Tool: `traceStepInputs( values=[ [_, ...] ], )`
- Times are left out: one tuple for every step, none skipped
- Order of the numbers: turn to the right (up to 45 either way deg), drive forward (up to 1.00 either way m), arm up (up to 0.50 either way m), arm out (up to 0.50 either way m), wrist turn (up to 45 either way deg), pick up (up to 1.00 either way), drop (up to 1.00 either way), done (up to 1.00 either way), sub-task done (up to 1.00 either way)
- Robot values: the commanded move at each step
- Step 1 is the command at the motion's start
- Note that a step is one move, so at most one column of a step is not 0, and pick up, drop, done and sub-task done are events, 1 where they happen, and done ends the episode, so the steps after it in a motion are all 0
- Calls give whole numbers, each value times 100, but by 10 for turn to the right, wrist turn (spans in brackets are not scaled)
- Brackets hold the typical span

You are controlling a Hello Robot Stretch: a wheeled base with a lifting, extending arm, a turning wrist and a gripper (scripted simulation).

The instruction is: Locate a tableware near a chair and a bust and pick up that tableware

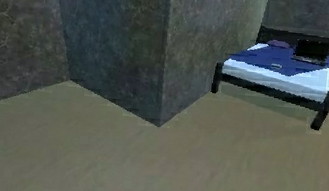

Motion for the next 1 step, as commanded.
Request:
traceStepInputs(
  values=[
    [0,10,0,0,0,0,0,0,0]
  ],
)
